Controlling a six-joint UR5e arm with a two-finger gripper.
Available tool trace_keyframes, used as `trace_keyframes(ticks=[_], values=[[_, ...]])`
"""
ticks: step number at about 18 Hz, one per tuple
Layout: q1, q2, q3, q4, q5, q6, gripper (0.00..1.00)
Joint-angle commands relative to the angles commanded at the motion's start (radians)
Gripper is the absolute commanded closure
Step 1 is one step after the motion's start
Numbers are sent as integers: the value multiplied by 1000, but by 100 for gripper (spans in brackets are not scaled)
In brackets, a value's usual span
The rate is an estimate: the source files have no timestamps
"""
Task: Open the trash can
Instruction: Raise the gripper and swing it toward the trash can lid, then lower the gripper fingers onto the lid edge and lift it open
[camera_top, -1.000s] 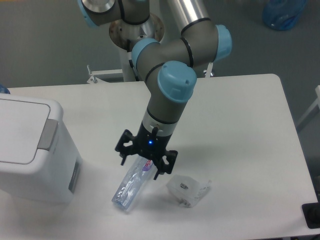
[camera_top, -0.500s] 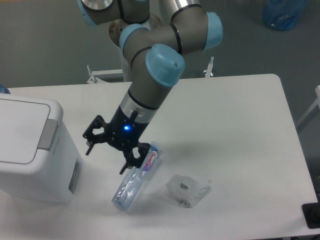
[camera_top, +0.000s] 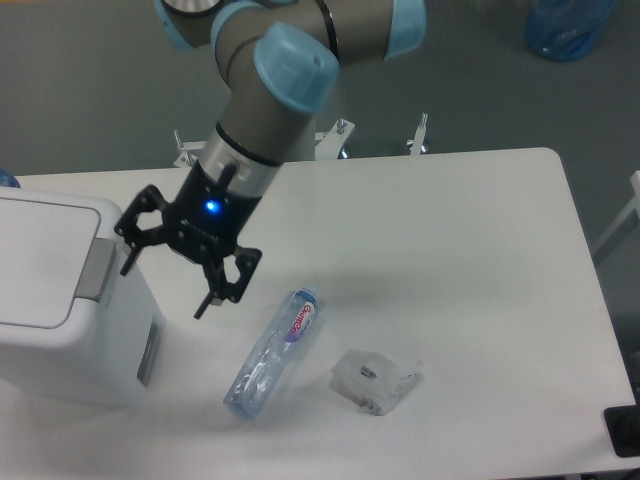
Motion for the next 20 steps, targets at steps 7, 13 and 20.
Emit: trace_keyframes(ticks=[7,13,20], values=[[-38,-28,-5,63,3,0,0],[-41,-41,-9,63,5,2,0],[-43,-41,-32,66,6,5,0]])
